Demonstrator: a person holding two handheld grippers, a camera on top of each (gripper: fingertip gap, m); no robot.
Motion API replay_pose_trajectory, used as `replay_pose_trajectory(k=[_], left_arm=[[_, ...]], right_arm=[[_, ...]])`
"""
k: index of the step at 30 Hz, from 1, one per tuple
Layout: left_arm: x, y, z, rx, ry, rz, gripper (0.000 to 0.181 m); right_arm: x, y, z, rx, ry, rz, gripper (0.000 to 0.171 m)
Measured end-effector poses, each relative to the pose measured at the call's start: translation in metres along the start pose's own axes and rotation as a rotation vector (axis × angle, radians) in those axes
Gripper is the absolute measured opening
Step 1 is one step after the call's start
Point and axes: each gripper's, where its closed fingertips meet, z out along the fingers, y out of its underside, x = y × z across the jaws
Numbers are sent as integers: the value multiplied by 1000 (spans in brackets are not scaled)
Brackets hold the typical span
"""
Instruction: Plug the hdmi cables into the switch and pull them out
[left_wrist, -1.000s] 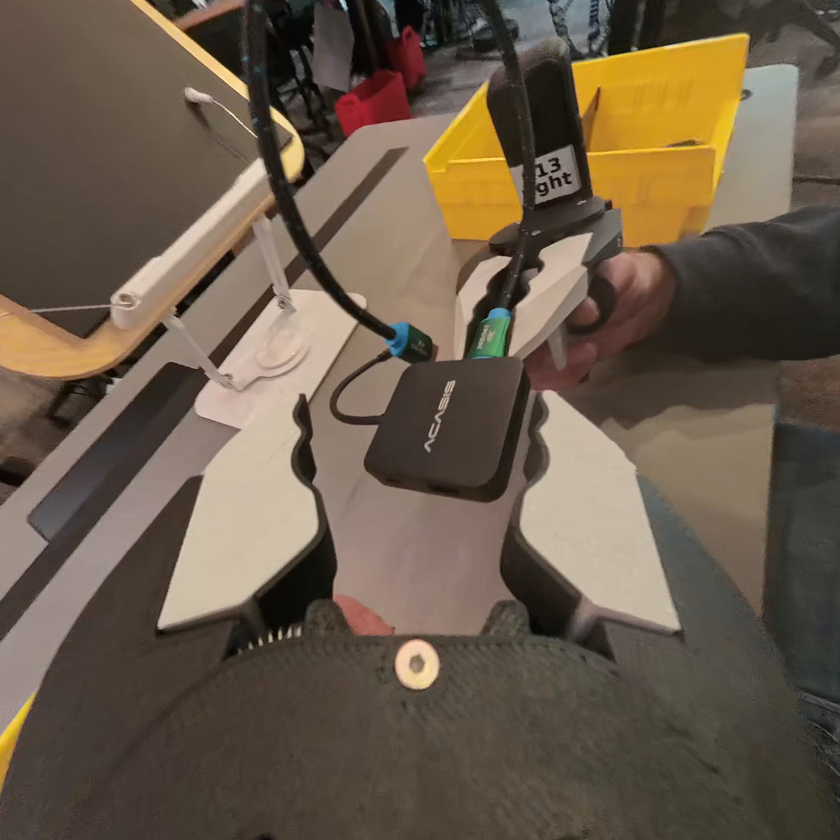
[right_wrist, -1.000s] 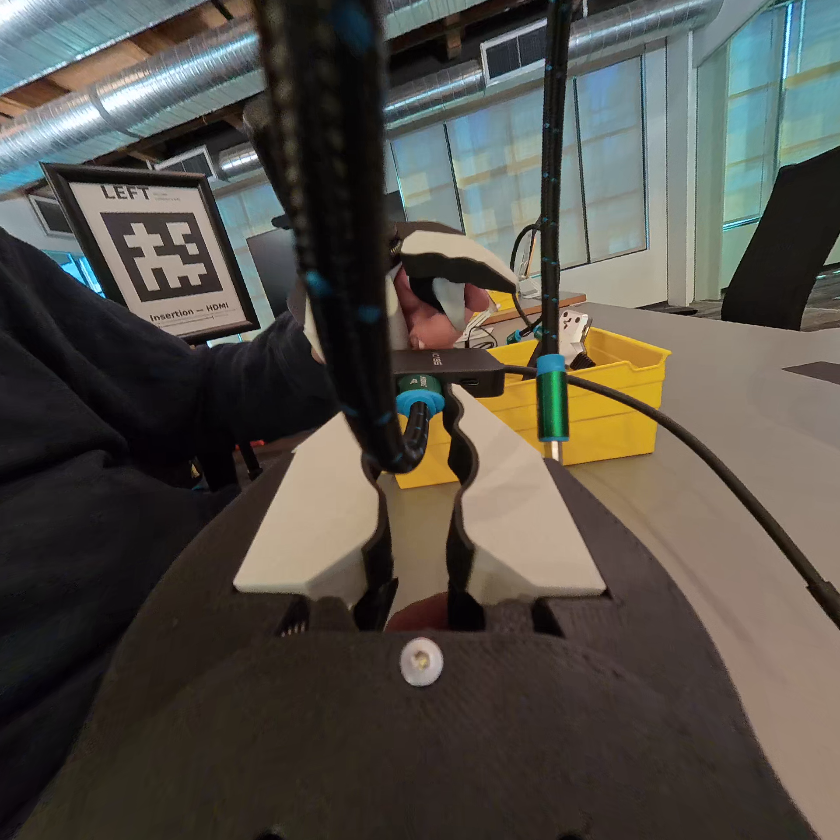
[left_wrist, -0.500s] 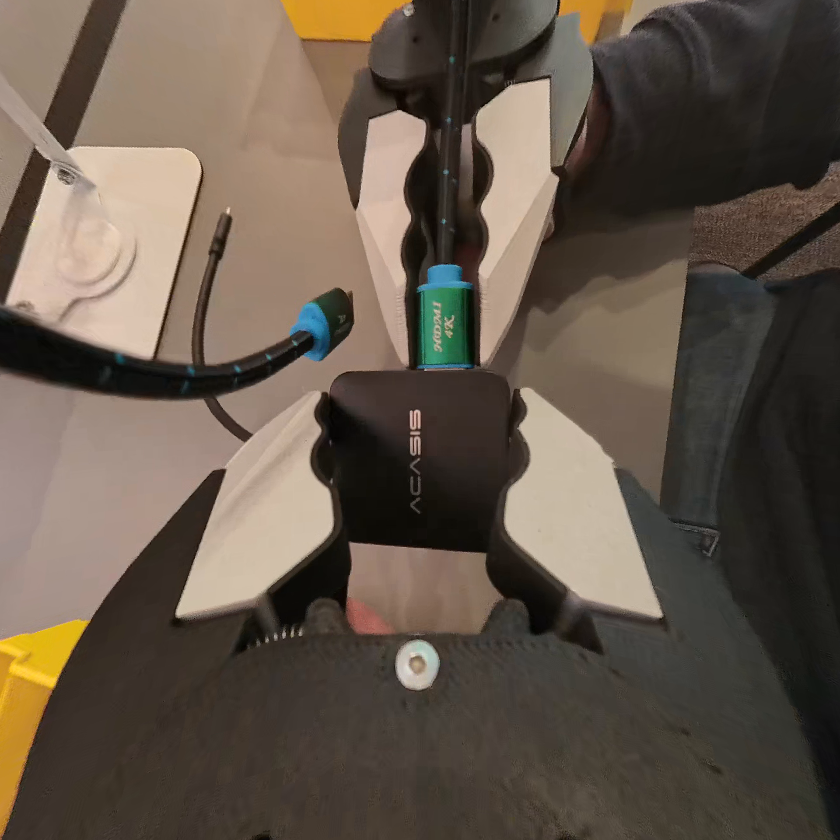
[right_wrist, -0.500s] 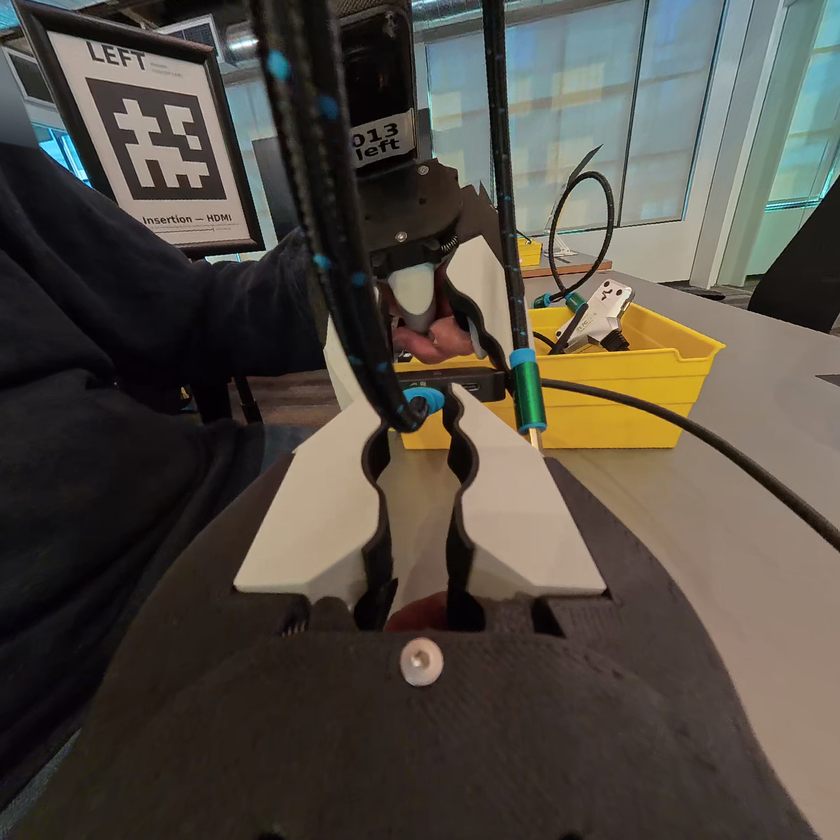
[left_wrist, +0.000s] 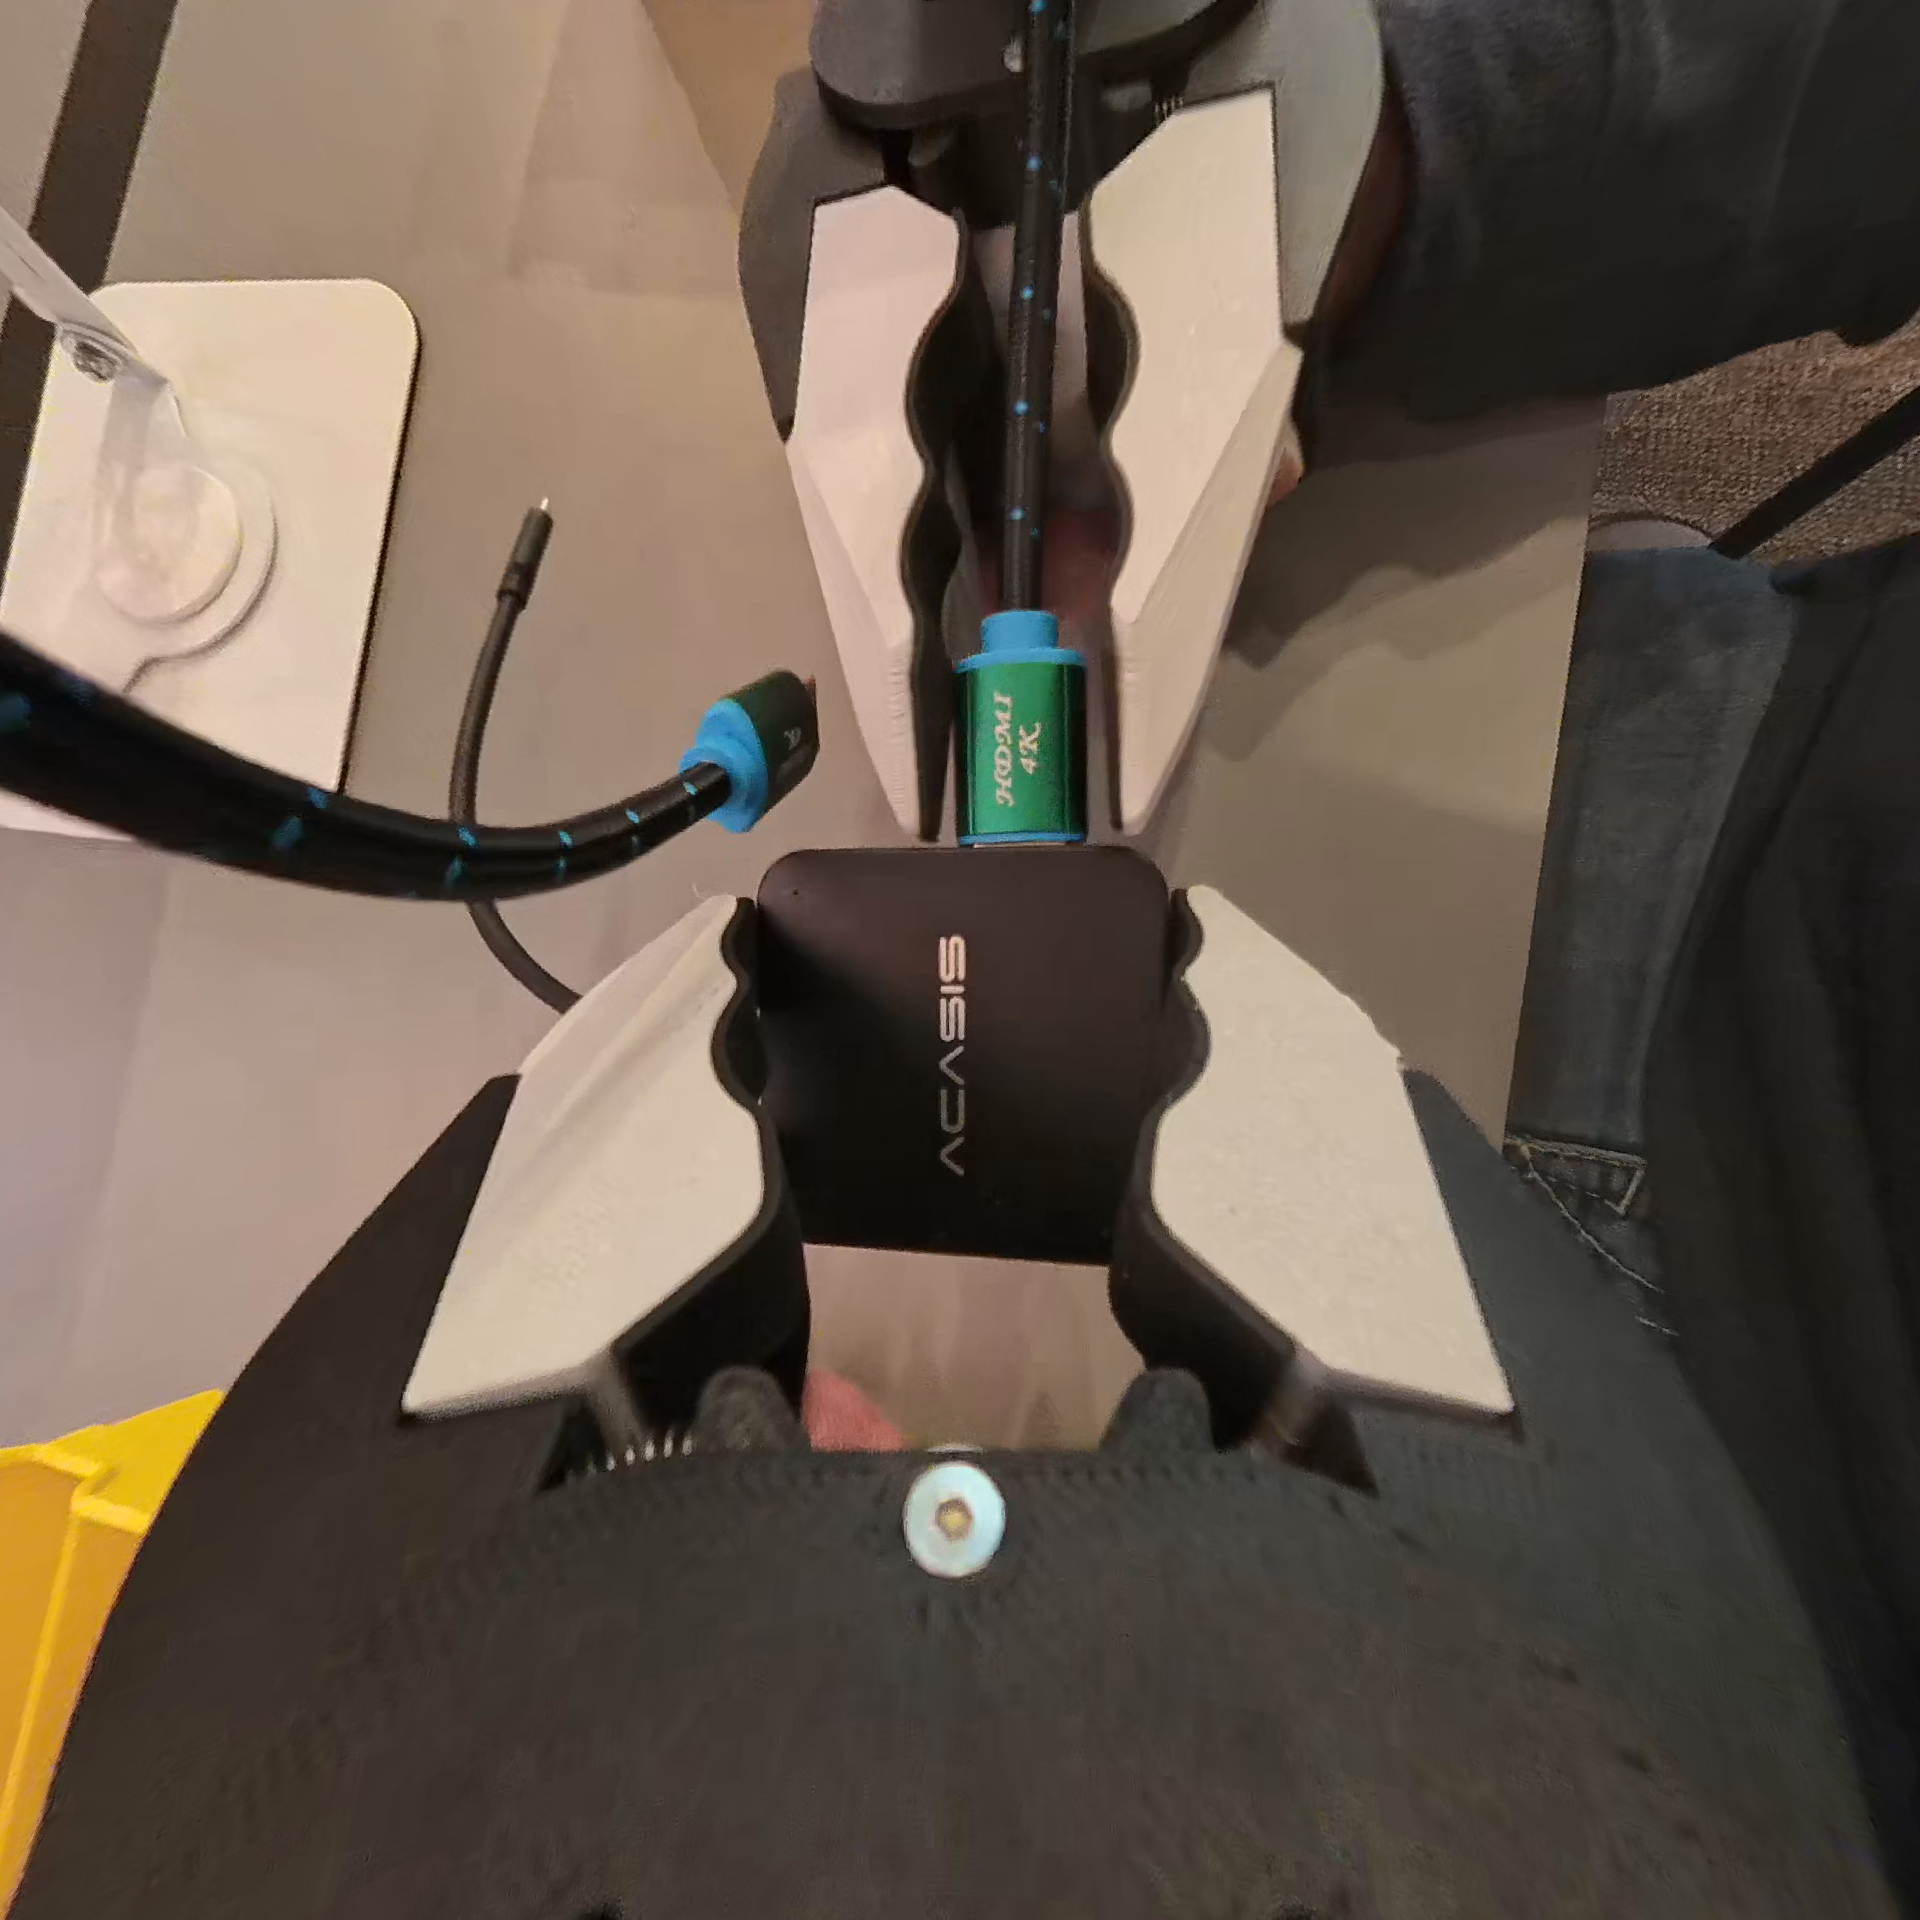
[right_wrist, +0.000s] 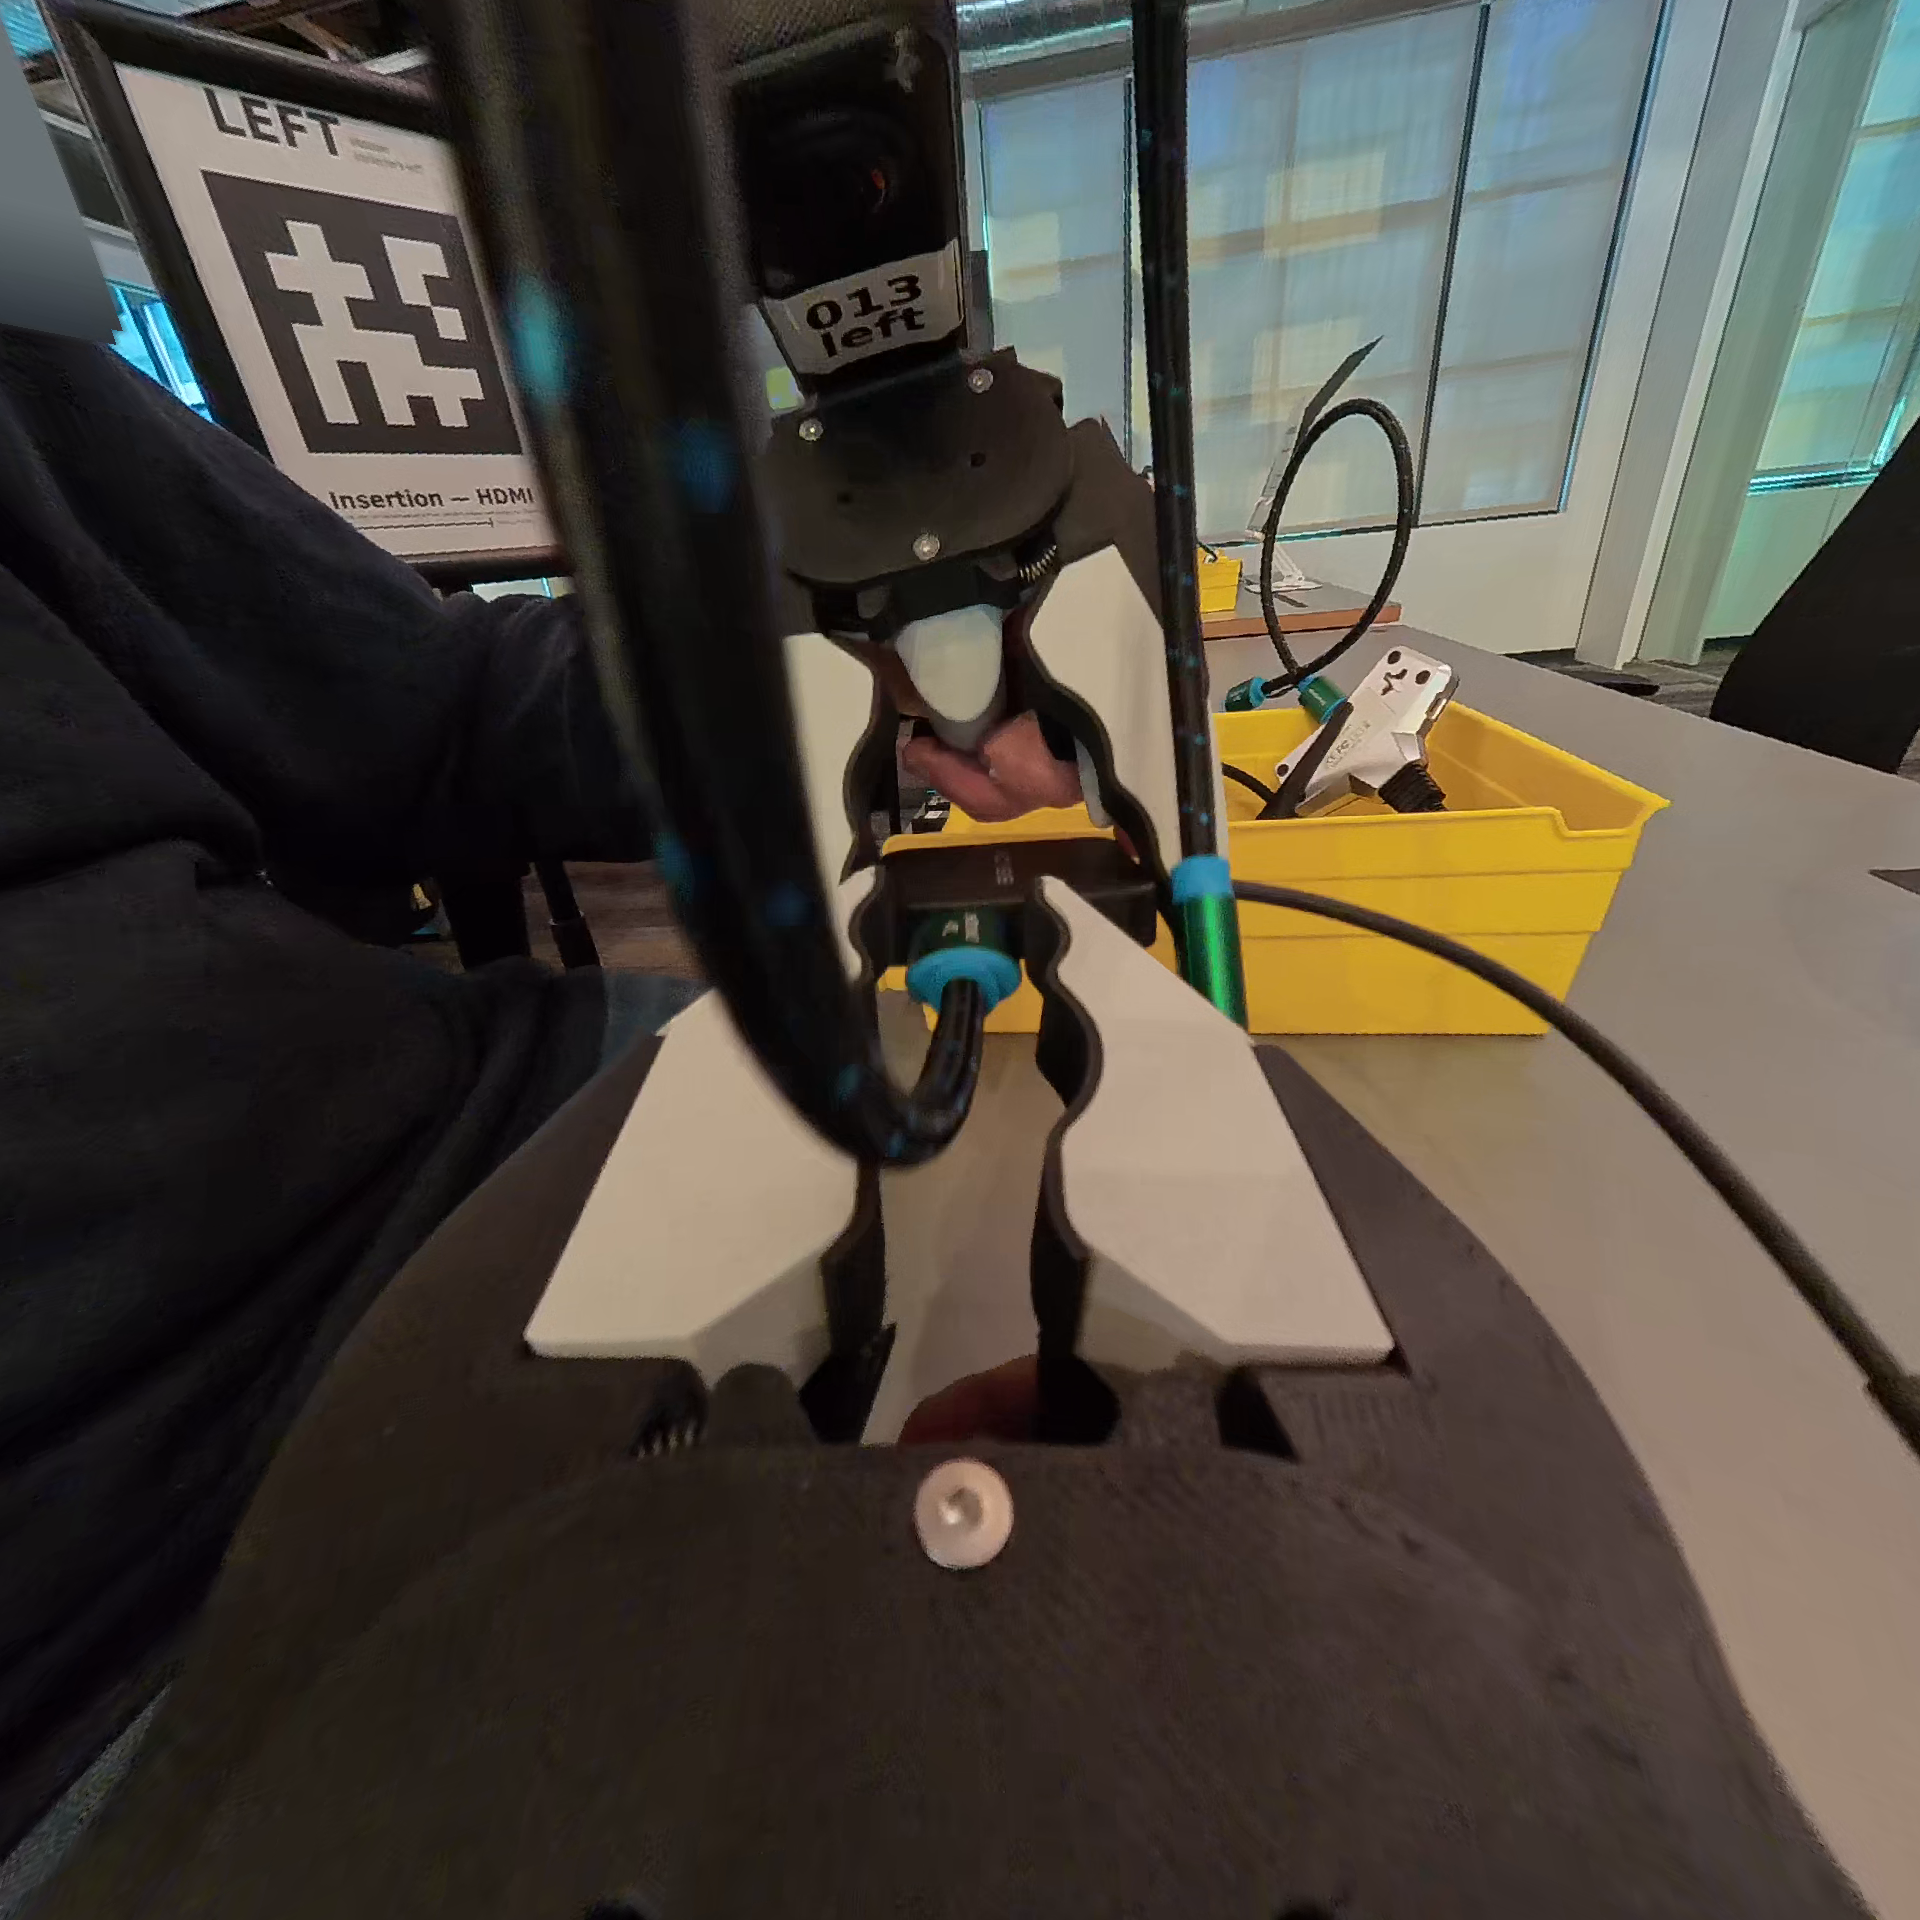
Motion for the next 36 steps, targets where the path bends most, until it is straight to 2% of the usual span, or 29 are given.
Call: replay_pose_trajectory(k=[4, 9, 13, 36], left_arm=[[3, 4, 6, -29, 10, 4, 73], [0, 1, 4, 2, 8, -13, 73], [-1, 0, 2, 12, 4, -23, 73], [2, -2, 1, 19, -9, 15, 73]], right_arm=[[2, 6, 0, -35, 19, -17, 10], [4, 5, -3, -36, 27, -21, 29], [4, 8, -2, -48, 31, -31, 19], [-1, 8, -2, -45, 2, -57, 19]])
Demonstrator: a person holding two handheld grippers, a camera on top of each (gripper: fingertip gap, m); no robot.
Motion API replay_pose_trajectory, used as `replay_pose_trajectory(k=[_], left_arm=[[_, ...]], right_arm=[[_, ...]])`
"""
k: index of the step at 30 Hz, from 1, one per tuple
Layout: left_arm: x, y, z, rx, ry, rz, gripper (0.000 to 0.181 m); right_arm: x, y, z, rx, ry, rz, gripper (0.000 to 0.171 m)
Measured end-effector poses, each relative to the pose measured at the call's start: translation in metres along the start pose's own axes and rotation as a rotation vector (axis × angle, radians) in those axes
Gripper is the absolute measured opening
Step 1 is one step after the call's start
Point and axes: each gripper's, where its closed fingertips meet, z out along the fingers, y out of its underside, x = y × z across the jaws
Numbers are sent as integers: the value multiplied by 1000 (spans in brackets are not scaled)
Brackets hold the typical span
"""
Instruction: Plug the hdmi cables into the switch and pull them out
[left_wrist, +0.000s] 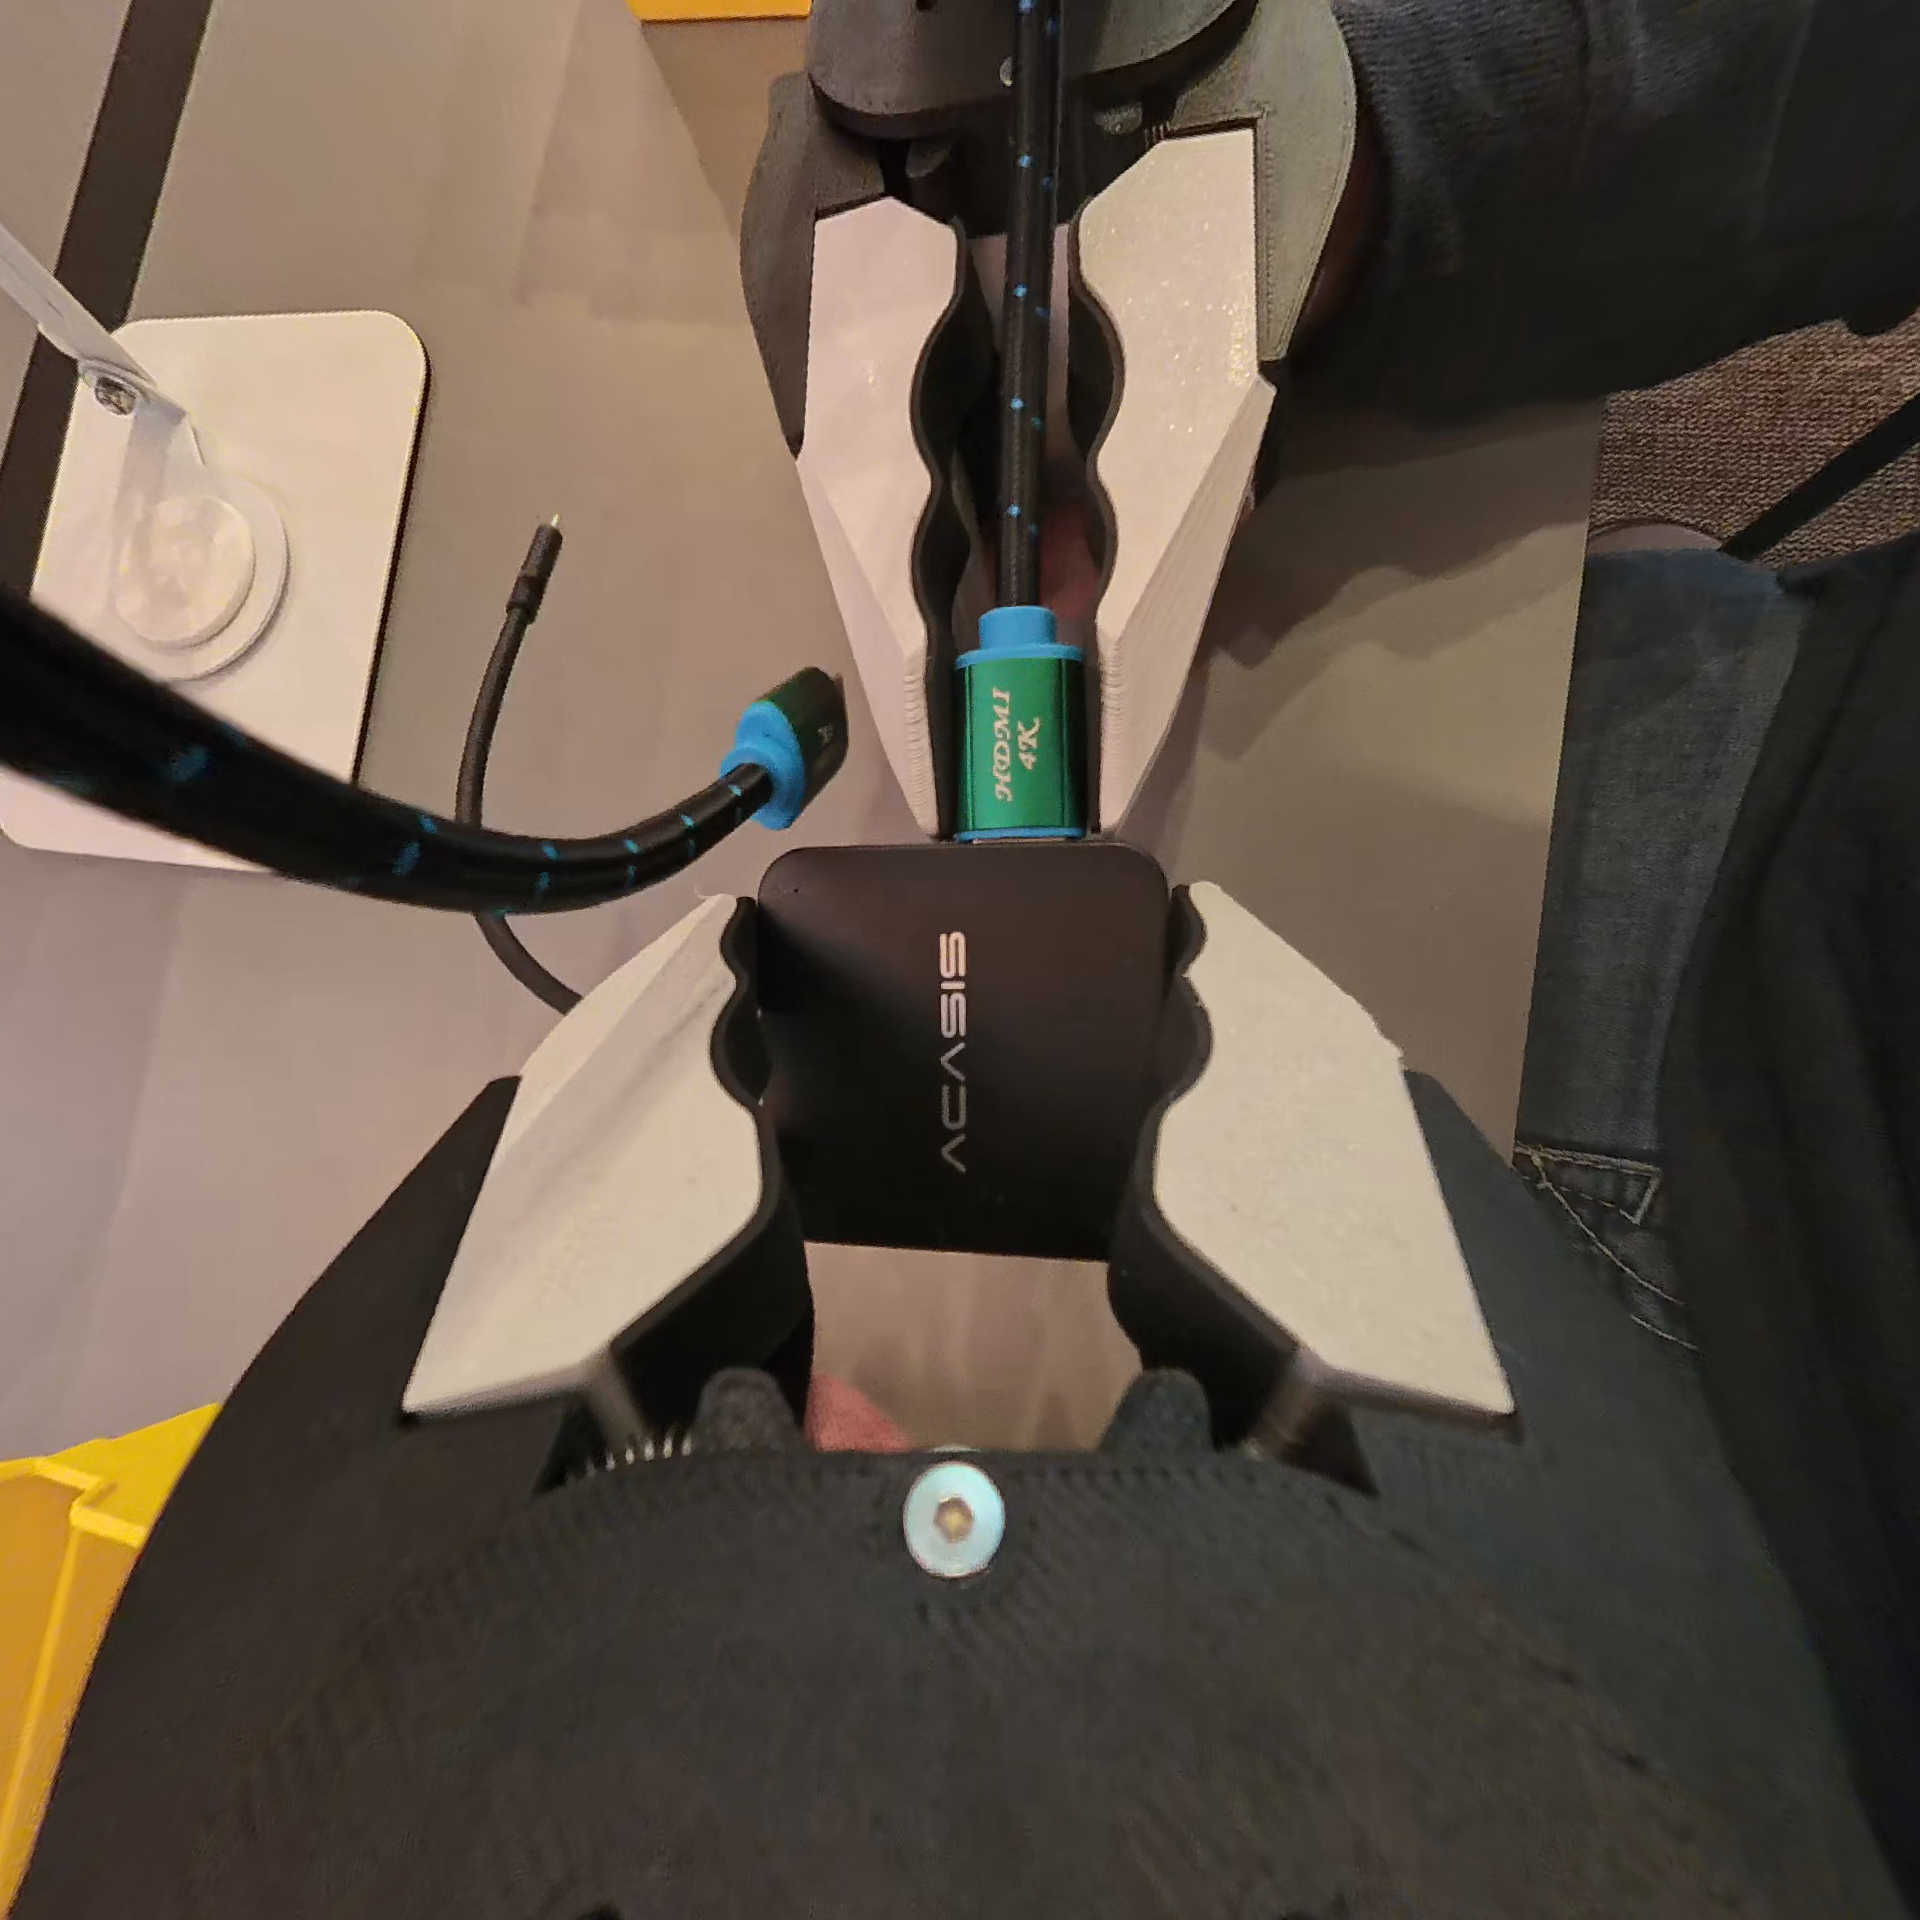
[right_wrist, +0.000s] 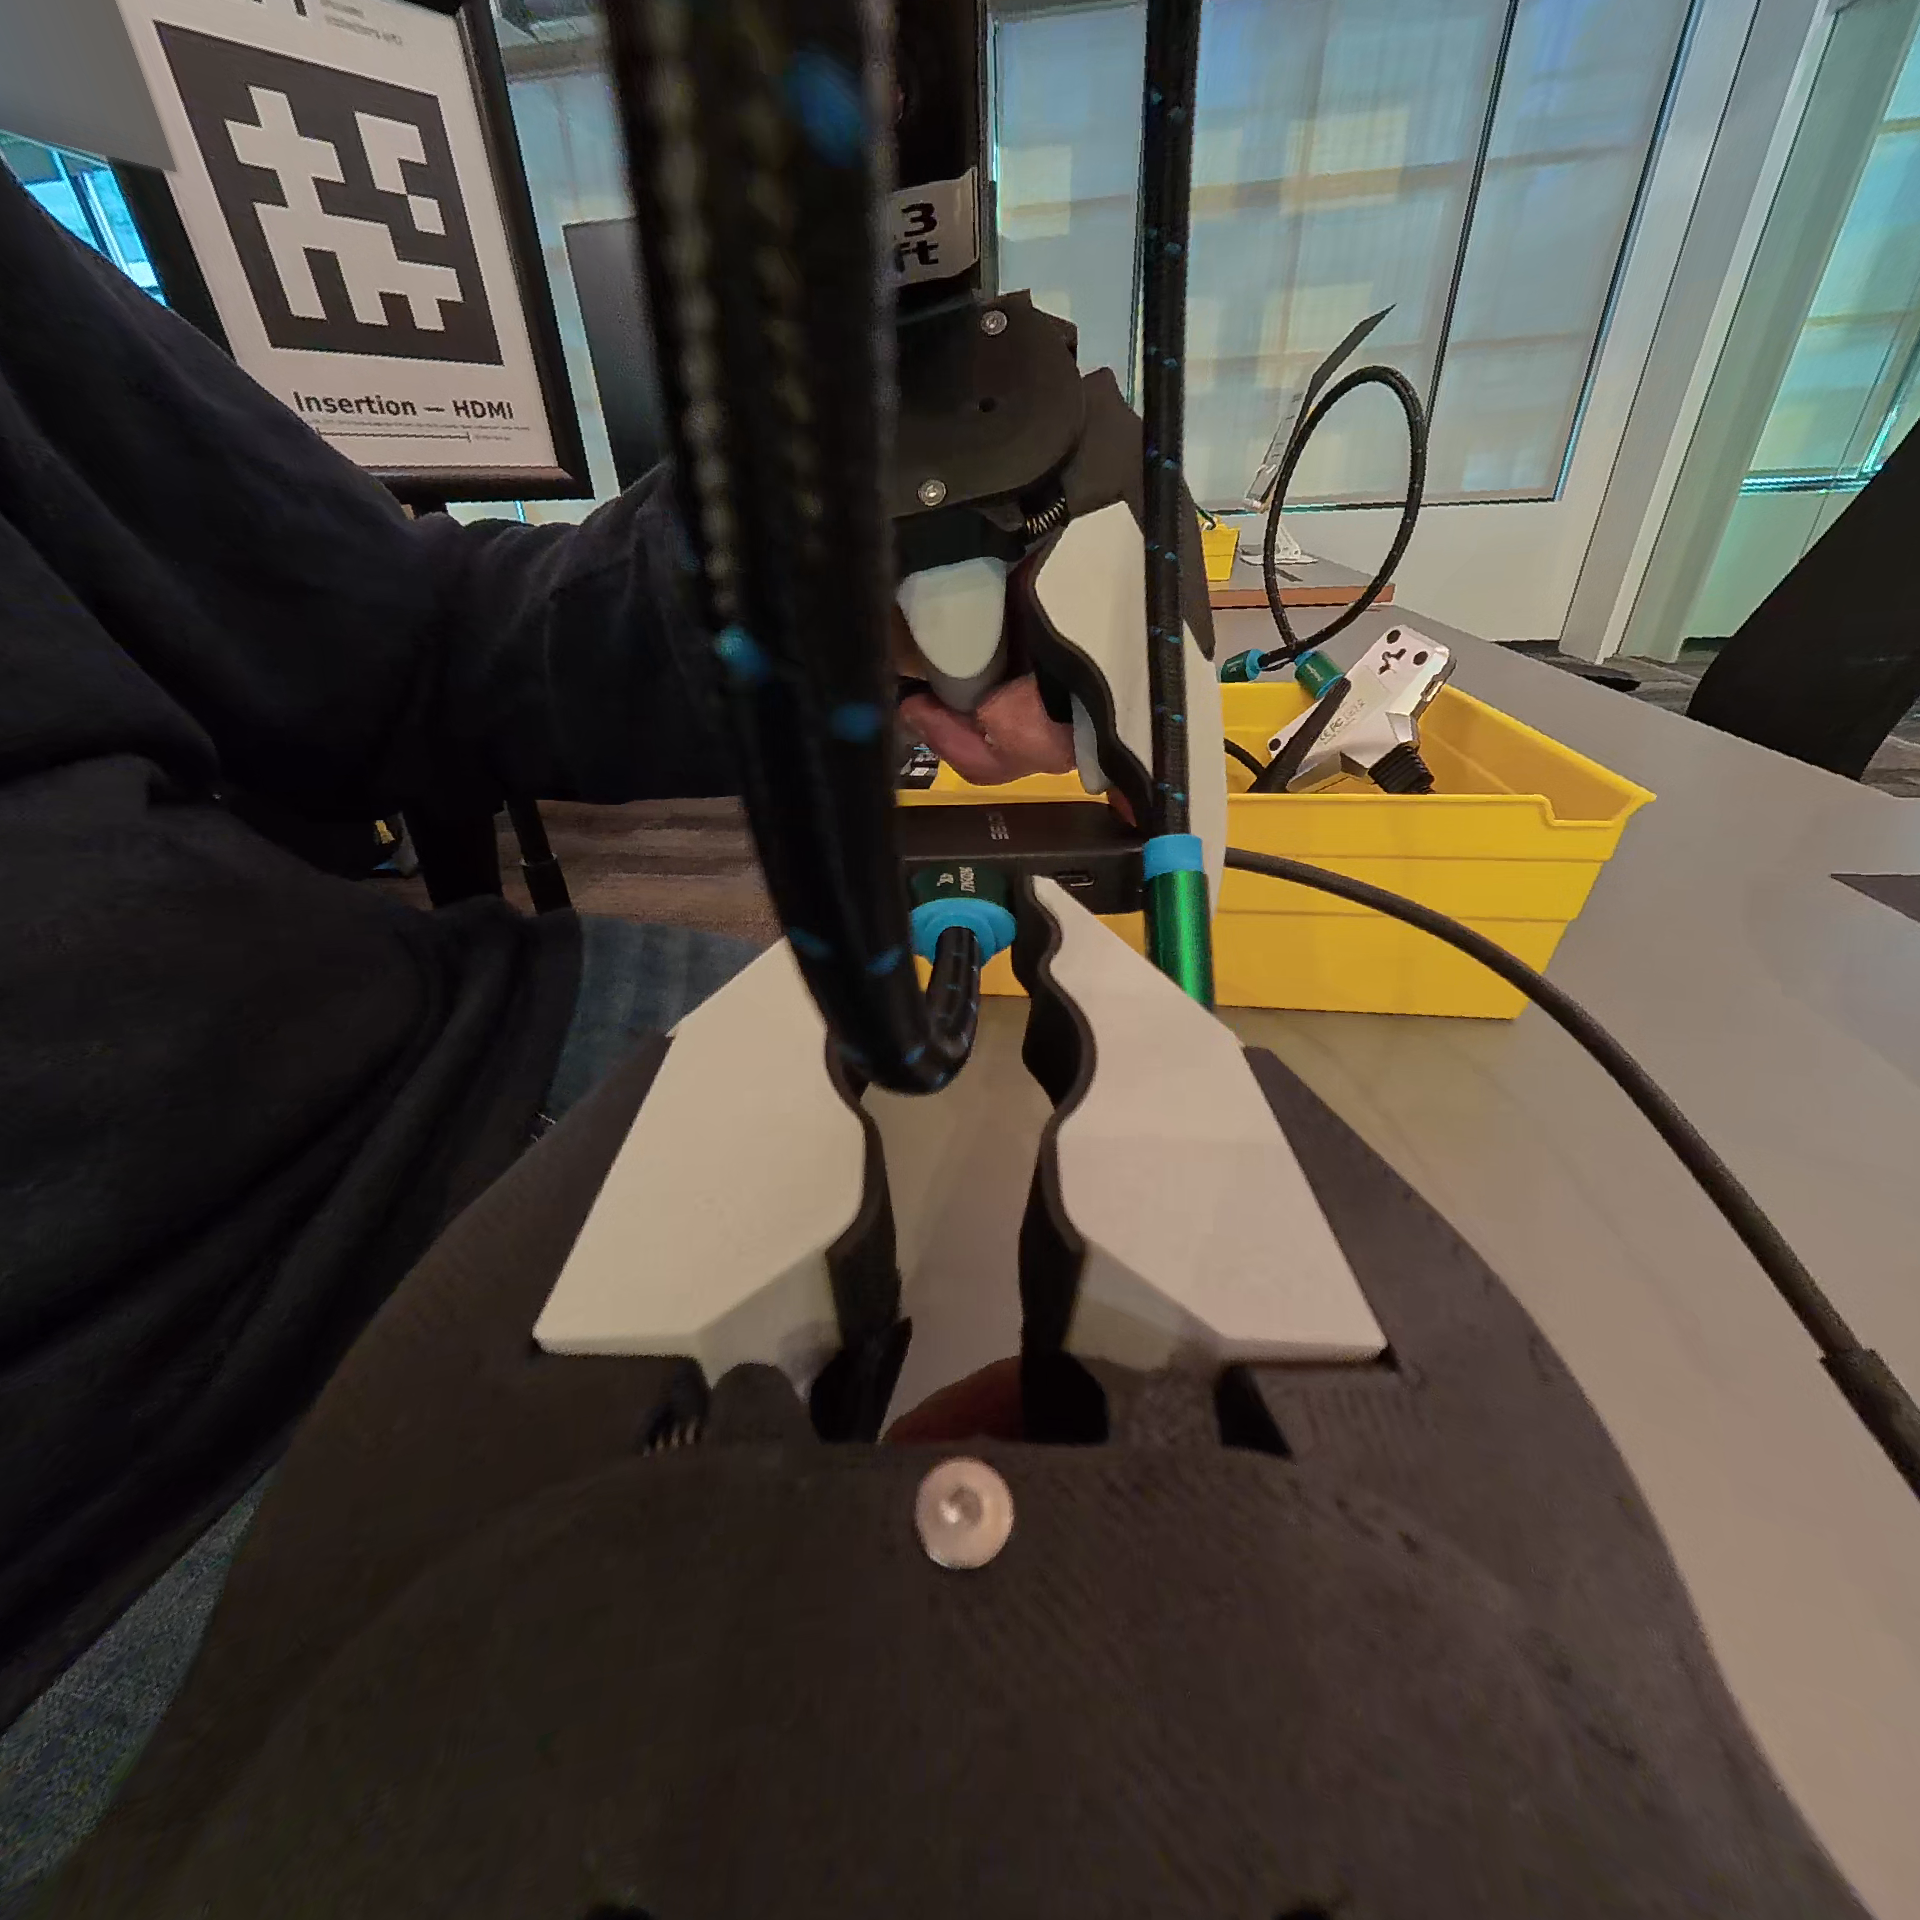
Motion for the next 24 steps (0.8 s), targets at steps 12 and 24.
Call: replay_pose_trajectory(k=[12, 24], left_arm=[[2, 1, 0, 23, 24, -21, 74], [-3, -2, -5, 69, -7, 5, 73]], right_arm=[[-1, 1, 0, -12, 9, -13, 19], [2, -7, 0, 41, 44, -11, 19]])
